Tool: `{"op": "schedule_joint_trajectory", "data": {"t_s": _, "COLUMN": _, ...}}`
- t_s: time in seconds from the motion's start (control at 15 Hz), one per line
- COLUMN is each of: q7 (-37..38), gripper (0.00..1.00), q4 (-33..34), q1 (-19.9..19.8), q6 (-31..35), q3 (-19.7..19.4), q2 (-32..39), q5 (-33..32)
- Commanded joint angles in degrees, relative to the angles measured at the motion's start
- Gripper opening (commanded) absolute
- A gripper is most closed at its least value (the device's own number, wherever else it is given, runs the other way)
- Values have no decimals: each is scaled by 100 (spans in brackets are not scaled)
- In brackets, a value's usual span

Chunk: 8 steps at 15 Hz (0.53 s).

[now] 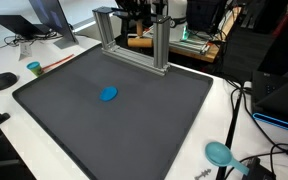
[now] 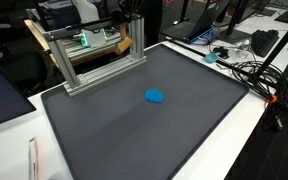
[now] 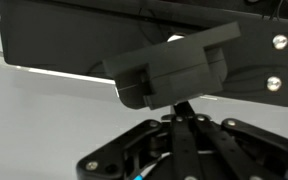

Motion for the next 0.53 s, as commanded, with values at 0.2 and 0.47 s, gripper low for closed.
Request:
{"op": "schedule_joint_trajectory", "data": {"t_s": 0.2, "q7": 605, "gripper": 2, "q4": -90, "q1": -210, "q6": -347, "q3": 10, "q2": -131, "q5": 118}}
{"op": "schedule_joint_trajectory", "data": {"t_s": 0.47, "q7": 550, "gripper": 2, "q4": -157, "q1": -249, "q6": -508, "q3": 9, "q2": -185, "q5": 159}}
